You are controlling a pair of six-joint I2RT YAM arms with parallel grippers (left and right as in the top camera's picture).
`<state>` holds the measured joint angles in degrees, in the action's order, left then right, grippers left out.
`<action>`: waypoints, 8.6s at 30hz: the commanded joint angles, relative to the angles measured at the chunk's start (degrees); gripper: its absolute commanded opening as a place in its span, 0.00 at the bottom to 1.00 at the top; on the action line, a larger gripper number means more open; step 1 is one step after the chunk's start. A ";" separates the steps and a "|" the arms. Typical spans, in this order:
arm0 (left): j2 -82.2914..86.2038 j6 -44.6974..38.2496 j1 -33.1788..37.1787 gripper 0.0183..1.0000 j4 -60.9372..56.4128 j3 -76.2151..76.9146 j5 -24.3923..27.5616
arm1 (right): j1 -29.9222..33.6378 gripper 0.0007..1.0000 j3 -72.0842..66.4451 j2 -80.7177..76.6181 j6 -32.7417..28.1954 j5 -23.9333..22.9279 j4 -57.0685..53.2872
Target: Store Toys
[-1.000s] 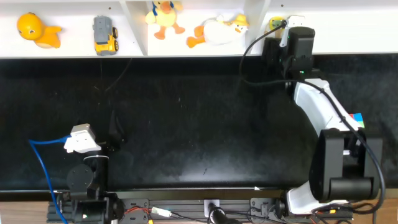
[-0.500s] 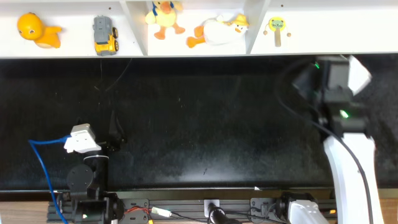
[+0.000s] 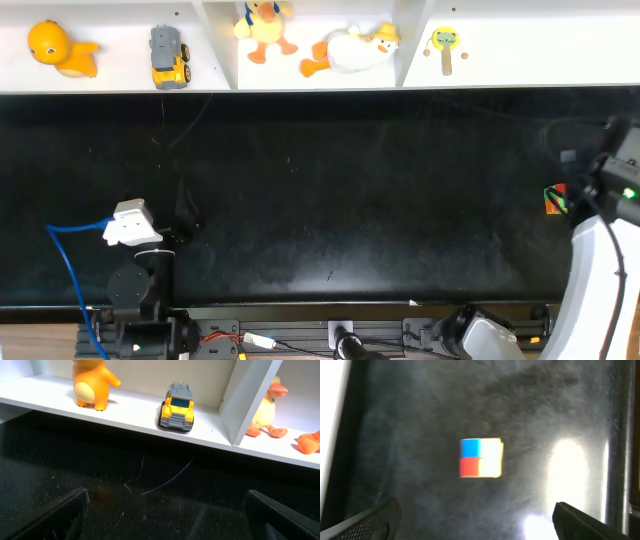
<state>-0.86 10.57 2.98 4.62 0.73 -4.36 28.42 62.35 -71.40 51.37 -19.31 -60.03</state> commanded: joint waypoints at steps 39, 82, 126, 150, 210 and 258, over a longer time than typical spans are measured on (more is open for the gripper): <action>0.70 -0.66 -0.11 1.00 -0.22 -0.28 -0.28 | 2.78 0.89 -0.66 -30.75 -10.78 2.80 14.58; 0.70 -0.66 -0.11 1.00 -0.22 -0.28 -0.28 | 0.31 0.05 25.38 -17.33 -43.58 17.42 -5.05; 0.70 -0.66 -0.11 1.00 -0.22 -0.28 -0.28 | -7.23 0.04 -2.03 -44.15 -64.85 41.33 103.32; 0.70 -0.66 -0.11 1.00 -0.22 -0.28 -0.28 | -7.82 1.00 -1.29 -45.94 -63.52 37.29 100.63; 0.70 -0.66 -0.11 1.00 -0.22 -0.28 -0.28 | -26.91 1.00 -1.33 21.81 -57.13 31.74 0.46; 0.70 -0.66 -0.11 1.00 -0.22 -0.28 -0.28 | -33.92 1.00 -62.14 71.25 -37.42 21.16 55.95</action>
<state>-0.86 10.57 2.98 4.51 0.69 -4.36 -4.99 1.06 -0.84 13.45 2.50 -4.49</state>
